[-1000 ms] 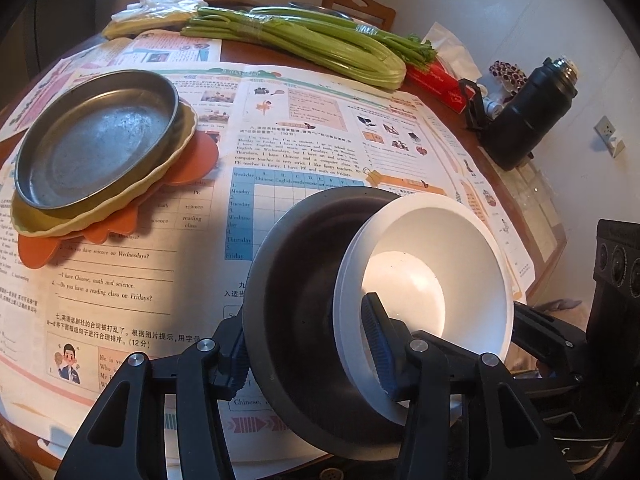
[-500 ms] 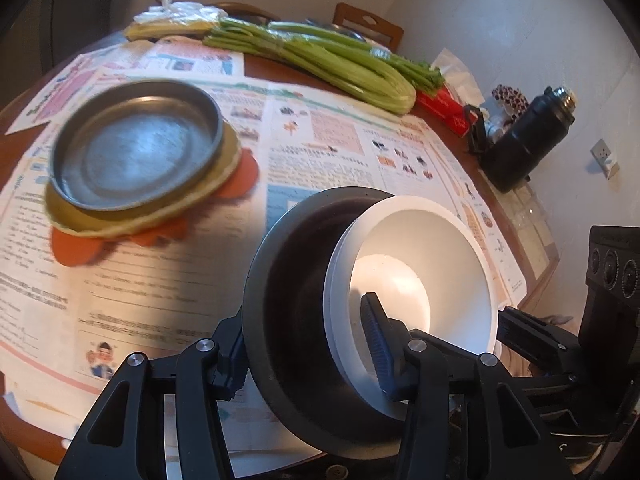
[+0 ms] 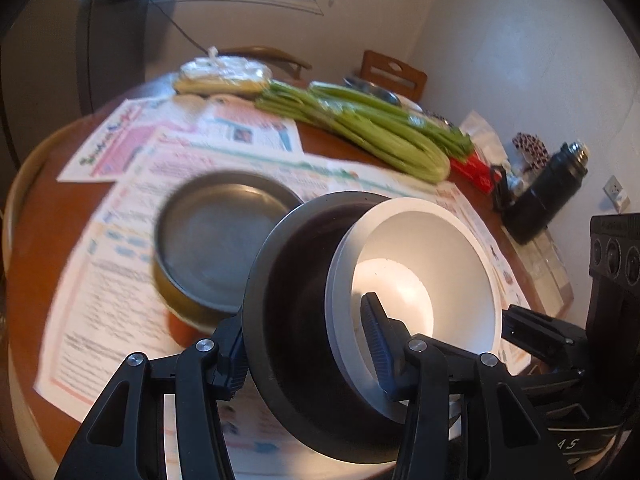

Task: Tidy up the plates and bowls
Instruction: 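Lift the steel bowl with paper bowls and carry it over the plate stack with the right tool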

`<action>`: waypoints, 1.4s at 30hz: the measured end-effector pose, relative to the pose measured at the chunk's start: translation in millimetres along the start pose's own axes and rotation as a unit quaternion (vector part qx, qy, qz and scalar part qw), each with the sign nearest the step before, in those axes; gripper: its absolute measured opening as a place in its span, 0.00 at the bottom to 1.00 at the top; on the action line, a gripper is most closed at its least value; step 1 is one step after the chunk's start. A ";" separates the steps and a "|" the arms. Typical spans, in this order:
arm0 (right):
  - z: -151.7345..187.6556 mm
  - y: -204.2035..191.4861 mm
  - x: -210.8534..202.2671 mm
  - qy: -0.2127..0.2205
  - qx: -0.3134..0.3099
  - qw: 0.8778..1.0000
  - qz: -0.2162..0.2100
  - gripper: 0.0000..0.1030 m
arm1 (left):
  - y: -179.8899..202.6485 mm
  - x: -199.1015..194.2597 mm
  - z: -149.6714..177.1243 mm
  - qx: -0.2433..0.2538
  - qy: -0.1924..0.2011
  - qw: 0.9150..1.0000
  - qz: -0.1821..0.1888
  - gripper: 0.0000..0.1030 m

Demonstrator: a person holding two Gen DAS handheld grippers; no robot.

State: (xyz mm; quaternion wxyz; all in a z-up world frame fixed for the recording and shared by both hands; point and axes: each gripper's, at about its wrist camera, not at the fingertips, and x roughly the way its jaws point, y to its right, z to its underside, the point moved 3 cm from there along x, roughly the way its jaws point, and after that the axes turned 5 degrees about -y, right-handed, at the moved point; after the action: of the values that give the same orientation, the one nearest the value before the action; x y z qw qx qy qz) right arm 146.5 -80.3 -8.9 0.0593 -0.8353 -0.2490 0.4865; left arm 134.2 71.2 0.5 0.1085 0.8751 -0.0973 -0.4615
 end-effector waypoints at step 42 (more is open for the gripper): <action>-72.3 -15.5 89.1 -0.034 -0.007 0.999 -0.025 0.58 | -79.7 48.8 -52.0 -0.019 -0.004 0.999 -0.032 0.51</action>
State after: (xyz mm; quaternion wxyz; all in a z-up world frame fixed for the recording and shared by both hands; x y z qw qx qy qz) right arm 237.7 -14.2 -35.8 0.0575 -0.8122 -0.2750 0.5112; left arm 210.0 139.5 -31.5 0.1101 0.8738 -0.0606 -0.4698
